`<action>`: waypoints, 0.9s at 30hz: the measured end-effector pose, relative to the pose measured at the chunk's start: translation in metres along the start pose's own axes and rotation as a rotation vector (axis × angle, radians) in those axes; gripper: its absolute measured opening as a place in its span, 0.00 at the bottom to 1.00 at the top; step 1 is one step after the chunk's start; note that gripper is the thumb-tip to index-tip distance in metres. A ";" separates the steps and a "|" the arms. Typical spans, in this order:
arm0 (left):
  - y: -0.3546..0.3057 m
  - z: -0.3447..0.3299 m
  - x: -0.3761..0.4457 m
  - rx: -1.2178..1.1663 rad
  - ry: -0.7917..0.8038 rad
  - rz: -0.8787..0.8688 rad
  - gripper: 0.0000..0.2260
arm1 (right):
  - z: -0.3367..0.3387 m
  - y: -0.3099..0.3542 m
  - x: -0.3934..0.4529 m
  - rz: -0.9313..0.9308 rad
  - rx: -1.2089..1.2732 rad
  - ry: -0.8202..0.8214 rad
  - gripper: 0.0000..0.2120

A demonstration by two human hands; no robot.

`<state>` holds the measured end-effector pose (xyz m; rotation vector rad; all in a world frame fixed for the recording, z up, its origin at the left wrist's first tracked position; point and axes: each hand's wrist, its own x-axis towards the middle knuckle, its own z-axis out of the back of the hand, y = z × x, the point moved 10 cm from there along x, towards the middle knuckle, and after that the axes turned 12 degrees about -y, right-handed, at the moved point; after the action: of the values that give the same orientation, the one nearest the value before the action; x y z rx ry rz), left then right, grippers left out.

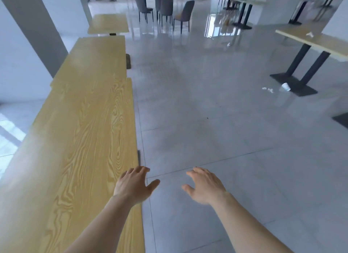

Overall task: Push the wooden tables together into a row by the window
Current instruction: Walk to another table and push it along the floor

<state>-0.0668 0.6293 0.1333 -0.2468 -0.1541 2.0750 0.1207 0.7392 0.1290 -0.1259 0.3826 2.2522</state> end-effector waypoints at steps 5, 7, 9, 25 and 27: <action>-0.111 0.032 0.067 -0.020 -0.064 -0.071 0.32 | 0.072 -0.101 0.033 -0.045 -0.042 -0.069 0.31; -0.141 0.038 0.095 -0.017 -0.074 -0.092 0.32 | 0.094 -0.129 0.052 -0.052 -0.047 -0.090 0.31; -0.161 0.041 0.125 -0.018 -0.070 -0.093 0.32 | 0.109 -0.149 0.074 -0.051 -0.050 -0.095 0.31; -0.160 0.112 0.487 -0.063 -0.155 0.016 0.32 | 0.244 -0.202 0.430 0.019 -0.106 -0.123 0.31; -0.158 0.131 0.537 -0.058 -0.174 0.021 0.33 | 0.270 -0.200 0.480 0.037 -0.106 -0.149 0.31</action>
<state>-0.2223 1.1731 0.2336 -0.1032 -0.3189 2.1135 -0.0315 1.2951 0.2348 -0.0062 0.1871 2.3016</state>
